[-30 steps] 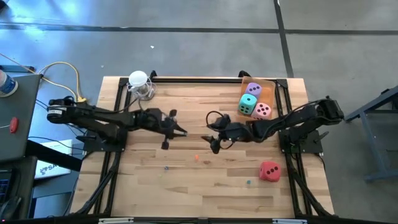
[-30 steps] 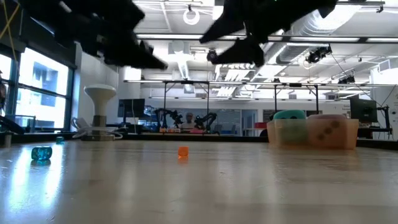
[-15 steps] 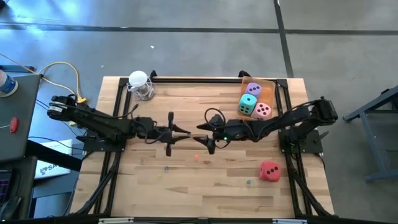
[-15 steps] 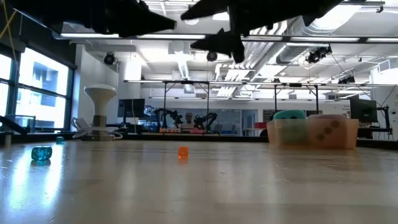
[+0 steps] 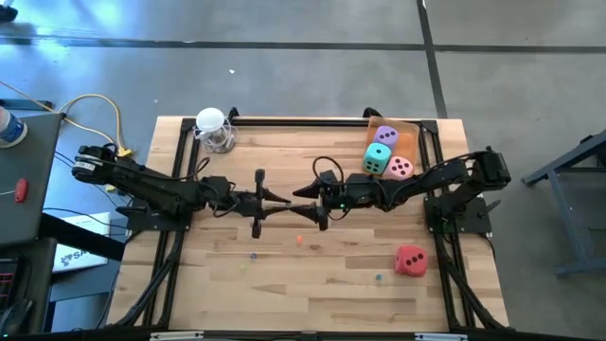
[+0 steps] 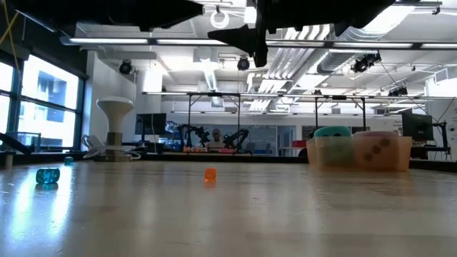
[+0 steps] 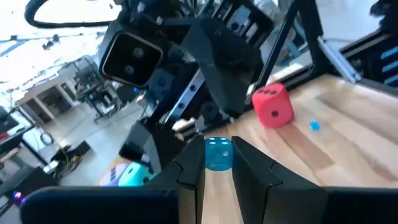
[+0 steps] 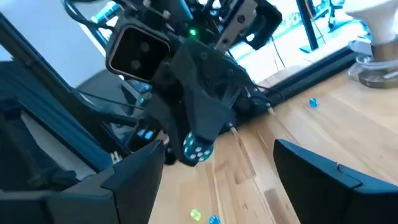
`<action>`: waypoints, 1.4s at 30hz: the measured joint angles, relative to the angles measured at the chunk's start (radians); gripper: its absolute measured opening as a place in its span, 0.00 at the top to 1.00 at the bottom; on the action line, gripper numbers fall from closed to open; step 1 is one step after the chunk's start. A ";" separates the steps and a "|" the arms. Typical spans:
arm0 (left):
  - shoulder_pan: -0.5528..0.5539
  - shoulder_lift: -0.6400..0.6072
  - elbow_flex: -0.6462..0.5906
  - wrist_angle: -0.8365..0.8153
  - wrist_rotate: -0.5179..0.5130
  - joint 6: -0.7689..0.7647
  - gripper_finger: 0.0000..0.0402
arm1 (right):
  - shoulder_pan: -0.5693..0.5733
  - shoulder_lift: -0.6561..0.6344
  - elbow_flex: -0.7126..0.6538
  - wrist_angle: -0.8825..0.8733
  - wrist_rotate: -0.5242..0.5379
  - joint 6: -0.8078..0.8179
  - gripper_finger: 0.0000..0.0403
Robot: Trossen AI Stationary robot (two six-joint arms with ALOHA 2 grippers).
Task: Pick & Place Dice
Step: Put the light blue small die into the orange bin
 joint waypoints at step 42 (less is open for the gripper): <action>0.028 0.137 0.000 0.159 -0.002 0.029 0.87 | -0.009 -0.001 -0.002 -0.032 -0.024 -0.074 0.81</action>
